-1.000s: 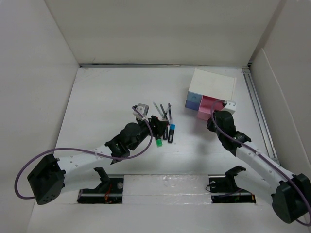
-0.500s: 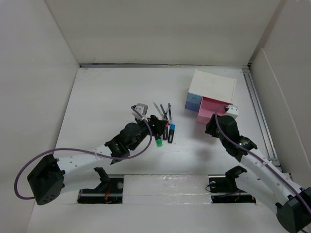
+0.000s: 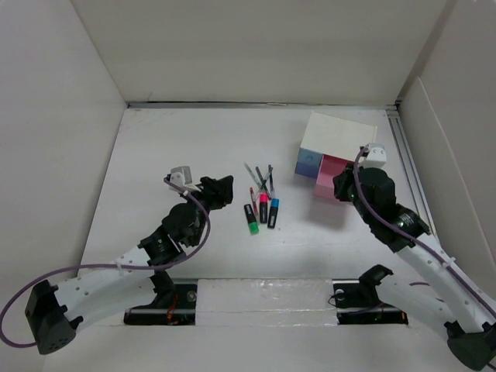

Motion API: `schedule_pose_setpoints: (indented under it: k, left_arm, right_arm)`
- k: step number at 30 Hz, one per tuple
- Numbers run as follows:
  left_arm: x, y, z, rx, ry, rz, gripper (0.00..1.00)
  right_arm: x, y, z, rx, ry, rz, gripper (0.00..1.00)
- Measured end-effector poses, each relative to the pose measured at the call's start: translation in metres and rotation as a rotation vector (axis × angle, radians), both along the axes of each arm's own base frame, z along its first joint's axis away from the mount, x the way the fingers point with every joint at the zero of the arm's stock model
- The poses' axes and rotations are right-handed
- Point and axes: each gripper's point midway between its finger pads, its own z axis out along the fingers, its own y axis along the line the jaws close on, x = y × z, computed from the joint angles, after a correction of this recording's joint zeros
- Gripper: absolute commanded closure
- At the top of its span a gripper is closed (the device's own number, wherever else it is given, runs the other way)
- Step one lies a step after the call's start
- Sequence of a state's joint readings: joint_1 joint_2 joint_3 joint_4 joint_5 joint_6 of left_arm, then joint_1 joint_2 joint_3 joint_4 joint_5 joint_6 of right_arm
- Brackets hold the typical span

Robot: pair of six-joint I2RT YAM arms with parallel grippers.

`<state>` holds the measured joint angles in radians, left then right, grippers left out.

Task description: Organize the desk

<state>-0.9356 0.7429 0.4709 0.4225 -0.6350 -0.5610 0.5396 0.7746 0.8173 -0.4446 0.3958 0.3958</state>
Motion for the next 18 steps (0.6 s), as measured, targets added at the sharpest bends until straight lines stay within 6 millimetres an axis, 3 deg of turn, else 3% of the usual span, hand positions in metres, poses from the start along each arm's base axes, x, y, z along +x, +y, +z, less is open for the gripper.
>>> schedule_pose_setpoints:
  k: [4,6,9,12,13,14,18]
  left_arm:
    - [0.000,0.011,-0.004,-0.004,0.017,0.043,0.45]
    - [0.000,0.014,-0.007,0.002,0.026,0.054,0.45]
    - [-0.002,0.017,-0.005,-0.002,0.025,0.058,0.45]
    - [-0.003,0.022,0.000,-0.020,0.014,0.063,0.45]
    - [-0.003,0.024,0.000,-0.021,0.015,0.068,0.45]
    - [-0.002,0.027,0.000,-0.019,0.016,0.074,0.45]
    - [0.004,0.036,0.001,-0.023,0.016,0.091,0.45]
  right_arm:
    - [0.010,0.034,0.008,-0.040,0.004,0.100,0.97]
    - [0.020,0.058,0.004,-0.068,0.023,0.161,0.99]
    - [0.038,0.095,-0.024,-0.106,0.081,0.241,1.00]
    - [0.051,0.122,-0.069,-0.140,0.167,0.300,0.88]
    - [0.056,0.129,-0.085,-0.149,0.192,0.312,0.74]
    - [0.060,0.135,-0.099,-0.153,0.215,0.323,0.69]
    - [0.074,0.160,-0.150,-0.184,0.305,0.363,0.59]
